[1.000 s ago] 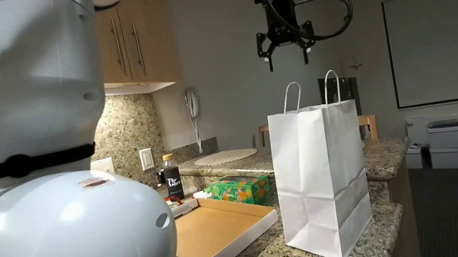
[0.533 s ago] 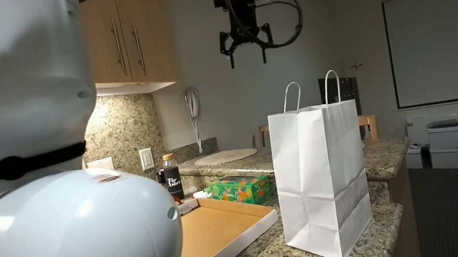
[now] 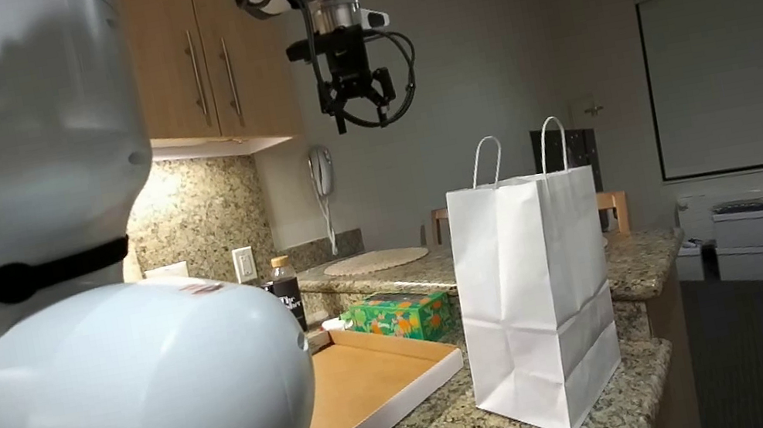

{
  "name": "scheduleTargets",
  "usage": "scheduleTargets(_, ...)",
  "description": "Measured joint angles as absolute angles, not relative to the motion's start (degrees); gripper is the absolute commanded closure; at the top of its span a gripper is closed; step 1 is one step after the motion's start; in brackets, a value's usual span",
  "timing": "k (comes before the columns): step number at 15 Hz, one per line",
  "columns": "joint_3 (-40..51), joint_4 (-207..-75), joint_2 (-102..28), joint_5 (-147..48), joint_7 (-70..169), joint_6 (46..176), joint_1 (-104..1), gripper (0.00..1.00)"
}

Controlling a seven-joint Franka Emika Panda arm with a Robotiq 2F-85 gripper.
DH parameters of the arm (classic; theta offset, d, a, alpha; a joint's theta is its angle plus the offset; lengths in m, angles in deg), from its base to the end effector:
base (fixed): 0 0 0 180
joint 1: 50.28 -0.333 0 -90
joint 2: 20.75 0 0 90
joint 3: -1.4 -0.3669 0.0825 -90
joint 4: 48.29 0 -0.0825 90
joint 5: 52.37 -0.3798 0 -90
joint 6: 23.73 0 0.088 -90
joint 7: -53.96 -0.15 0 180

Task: Pick up all the socks and put them in the bag.

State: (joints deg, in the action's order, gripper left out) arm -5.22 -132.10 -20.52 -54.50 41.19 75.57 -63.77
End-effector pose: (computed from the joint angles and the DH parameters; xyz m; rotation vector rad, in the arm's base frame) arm 0.5378 0.2024 0.7042 -2.9987 -0.1910 -0.3821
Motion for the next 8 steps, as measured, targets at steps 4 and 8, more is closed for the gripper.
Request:
scheduleTargets(4, -7.2, -133.8, -20.7, -51.3, 32.4, 76.6, -64.8, 0.0)
scheduleTargets(8, -7.9, -134.3, -20.7, -51.3, 30.7, 76.6, -64.8, 0.0)
